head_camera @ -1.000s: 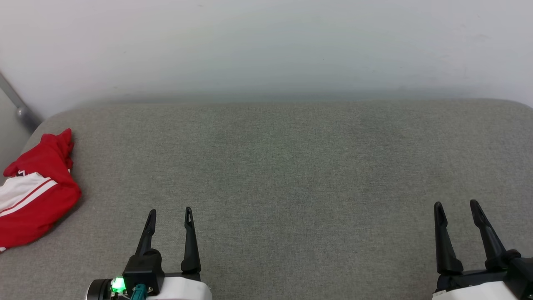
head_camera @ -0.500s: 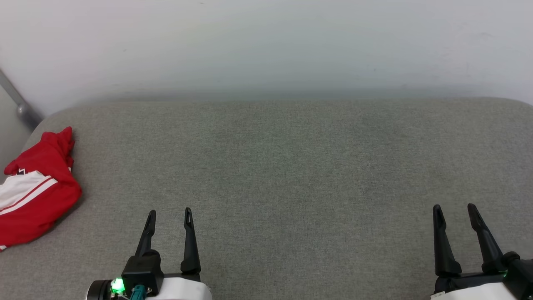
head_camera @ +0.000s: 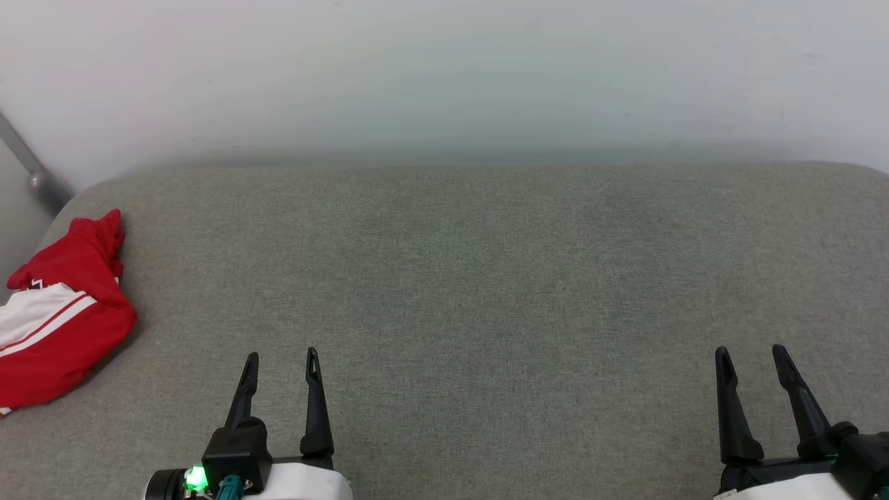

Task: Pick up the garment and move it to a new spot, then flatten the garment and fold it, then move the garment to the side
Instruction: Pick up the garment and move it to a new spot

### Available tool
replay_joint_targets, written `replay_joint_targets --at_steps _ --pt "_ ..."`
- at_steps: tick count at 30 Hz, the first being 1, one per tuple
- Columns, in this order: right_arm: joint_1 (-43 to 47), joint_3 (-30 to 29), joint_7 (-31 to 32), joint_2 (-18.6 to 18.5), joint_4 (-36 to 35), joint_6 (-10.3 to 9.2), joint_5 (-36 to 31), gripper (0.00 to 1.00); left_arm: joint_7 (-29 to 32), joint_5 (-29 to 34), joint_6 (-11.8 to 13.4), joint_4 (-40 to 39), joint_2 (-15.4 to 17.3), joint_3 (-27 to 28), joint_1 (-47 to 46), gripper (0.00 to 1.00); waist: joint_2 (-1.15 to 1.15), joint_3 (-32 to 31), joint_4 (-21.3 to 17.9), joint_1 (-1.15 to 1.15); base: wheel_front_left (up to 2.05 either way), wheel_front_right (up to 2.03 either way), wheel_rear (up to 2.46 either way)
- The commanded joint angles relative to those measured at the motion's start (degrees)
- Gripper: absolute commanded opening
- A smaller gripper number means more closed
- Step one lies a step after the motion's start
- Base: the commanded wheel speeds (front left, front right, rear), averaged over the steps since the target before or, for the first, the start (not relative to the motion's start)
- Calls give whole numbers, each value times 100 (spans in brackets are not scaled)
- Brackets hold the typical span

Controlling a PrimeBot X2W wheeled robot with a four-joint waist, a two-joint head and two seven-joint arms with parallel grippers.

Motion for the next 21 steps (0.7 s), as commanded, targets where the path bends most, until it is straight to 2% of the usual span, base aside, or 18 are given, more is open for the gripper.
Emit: replay_joint_targets --at_steps 1,12,17,21 --pt "54 7 -12 5 6 -2 -2 100 -16 -12 0 9 -9 22 46 100 0 7 0 0 0 0 0" --pt "56 -11 -12 5 -14 -2 -38 100 -16 -12 20 30 -8 22 -25 100 0 23 128 0 0 0 0" --pt "53 -3 -12 5 -36 -2 -41 100 -16 -9 32 22 -7 52 -58 100 0 37 290 0 0 0 0" --pt "45 11 -11 5 -69 -2 -62 100 -16 14 31 18 -8 89 -111 100 0 85 599 0 0 0 0"
